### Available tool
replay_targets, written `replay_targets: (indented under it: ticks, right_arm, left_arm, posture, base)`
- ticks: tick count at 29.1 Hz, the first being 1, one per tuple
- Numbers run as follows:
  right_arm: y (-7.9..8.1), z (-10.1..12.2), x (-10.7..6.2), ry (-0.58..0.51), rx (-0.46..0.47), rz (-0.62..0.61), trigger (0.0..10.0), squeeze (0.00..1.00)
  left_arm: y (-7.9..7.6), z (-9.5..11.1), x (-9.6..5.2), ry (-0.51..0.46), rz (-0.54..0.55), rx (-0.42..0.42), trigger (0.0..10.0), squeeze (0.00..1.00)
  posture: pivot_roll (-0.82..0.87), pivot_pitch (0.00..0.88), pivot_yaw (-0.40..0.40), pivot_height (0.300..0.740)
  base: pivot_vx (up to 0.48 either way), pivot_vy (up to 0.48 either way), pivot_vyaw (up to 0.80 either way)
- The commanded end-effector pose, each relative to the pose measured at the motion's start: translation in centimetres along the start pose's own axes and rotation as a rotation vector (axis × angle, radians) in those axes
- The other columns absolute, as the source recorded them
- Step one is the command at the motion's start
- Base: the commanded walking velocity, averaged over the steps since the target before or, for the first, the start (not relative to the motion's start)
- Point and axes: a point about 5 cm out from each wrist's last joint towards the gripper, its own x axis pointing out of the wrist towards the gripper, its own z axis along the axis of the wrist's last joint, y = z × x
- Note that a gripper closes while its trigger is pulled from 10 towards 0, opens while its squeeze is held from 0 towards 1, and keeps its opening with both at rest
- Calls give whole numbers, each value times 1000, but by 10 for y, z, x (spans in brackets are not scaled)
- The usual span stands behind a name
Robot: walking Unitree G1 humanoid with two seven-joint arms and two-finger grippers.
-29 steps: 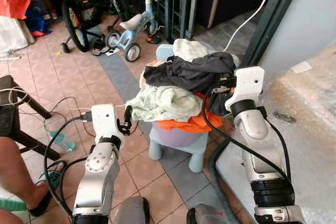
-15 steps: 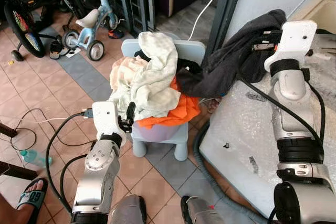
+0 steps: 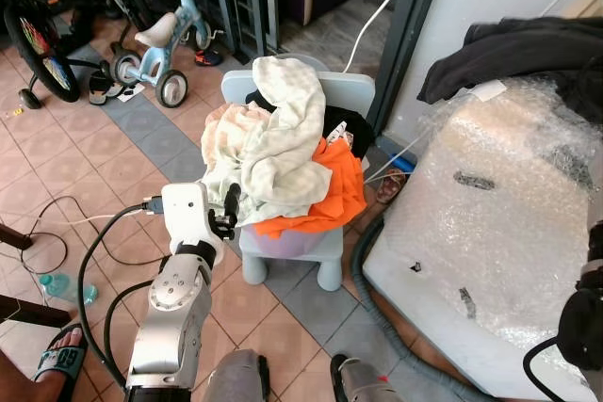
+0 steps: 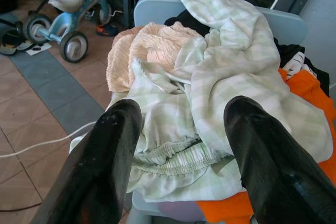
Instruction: Clothes washing
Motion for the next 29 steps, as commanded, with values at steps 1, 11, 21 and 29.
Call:
replay_targets:
  ticks: [1,11,21,29]
  right_arm:
    - [-14,4,9,2,-5,-67,10000,0]
    - [-45,-8,21,64,-142,-203,10000,0]
    - [-33,7,28,-5,-24,-4,10000,1000]
    - [65,33,-33,-297,87,552,10000,1000]
  left_arm:
    - [0,1,-2,-6,-8,-3,10000,0]
    - [1,-1,-1,9,9,5,10000,0]
    - [1,-1,2,14,10,12,10000,0]
    - [3,0,4,10,35,11,10000,0]
  posture:
    - [13,143,39,740]
    - [15,143,40,740]
    - [3,136,45,740]
    - [10,130,45,740]
  base:
    - [0,0,-800]
    - [0,0,-800]
    - [0,0,-320]
    - [0,0,0]
